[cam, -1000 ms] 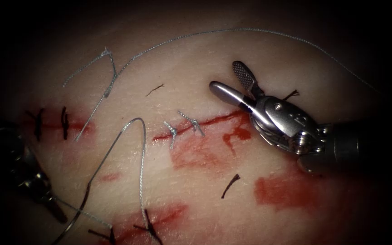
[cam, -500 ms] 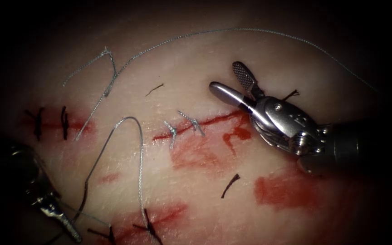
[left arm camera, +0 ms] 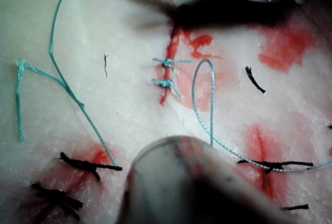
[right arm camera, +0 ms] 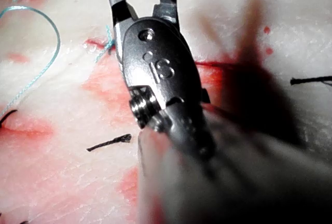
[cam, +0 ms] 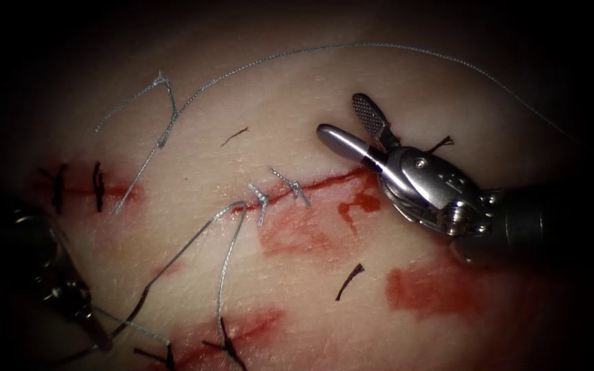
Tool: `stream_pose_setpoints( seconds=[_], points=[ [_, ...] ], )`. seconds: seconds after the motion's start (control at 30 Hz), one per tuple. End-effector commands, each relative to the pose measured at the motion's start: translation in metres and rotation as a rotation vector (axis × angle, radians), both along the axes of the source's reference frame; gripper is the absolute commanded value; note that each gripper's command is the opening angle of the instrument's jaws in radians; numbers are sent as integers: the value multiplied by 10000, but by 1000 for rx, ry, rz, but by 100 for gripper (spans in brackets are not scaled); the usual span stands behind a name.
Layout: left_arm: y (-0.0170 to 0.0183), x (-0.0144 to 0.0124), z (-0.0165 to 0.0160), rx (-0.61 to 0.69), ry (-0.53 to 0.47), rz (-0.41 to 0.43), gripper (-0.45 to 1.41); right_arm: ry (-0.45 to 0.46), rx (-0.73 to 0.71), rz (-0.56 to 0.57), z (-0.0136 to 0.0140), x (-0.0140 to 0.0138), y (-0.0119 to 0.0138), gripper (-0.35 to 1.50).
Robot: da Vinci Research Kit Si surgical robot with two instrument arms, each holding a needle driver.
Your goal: Wound Closure
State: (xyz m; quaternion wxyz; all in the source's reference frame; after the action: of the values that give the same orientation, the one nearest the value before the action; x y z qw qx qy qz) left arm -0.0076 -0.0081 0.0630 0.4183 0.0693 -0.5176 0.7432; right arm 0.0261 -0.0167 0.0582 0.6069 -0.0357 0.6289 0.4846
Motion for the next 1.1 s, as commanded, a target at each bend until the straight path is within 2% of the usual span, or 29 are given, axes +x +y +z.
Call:
stream_pose_setpoints(
  seconds=[0.03, 0.13, 0.23, 0.33, 0.47, 0.57, 0.6, 0.67, 0.8, 0.93, 0.97, 1.1],
  points=[
    [1, -4, 1, -3, -7, -15, -45, 2, 0, -1, 3, 8, -3, 143],
    [18, 0, -14, -30, -10, -58, -45, 2, 0, -1, 3, 8, -3, 143],
    [43, 0, -23, -128, 46, -107, -45, 1, 0, 0, 3, 9, -3, 145],
    [74, -6, -15, -219, 34, -173, -45, 1, 0, 0, 2, 10, -3, 145],
    [92, -11, -7, -287, 20, -189, -45, 5, 4, 1, 2, 11, -4, 145],
    [116, -36, 10, -391, 2, -236, -45, 7, 5, -1, -3, 12, -7, 145],
    [124, -49, 16, -364, -9, -313, -45, 8, 8, -2, -8, 11, -7, 143],
    [128, -58, 24, -319, -40, -406, -45, 10, 16, -1, -15, 9, -3, 143],
    [135, -64, 31, -242, -95, -583, -45, 14, 38, 3, -34, 2, 10, 143],
    [144, -64, 33, -110, -211, -781, -45, 17, 57, 9, -50, -4, 21, 141],
    [144, -61, 35, -43, -264, -815, -45, 14, 61, 10, -57, -6, 26, 141],
    [144, -61, 33, 67, -344, -851, -45, 9, 57, 8, -69, -10, 31, 138]
  ],
)
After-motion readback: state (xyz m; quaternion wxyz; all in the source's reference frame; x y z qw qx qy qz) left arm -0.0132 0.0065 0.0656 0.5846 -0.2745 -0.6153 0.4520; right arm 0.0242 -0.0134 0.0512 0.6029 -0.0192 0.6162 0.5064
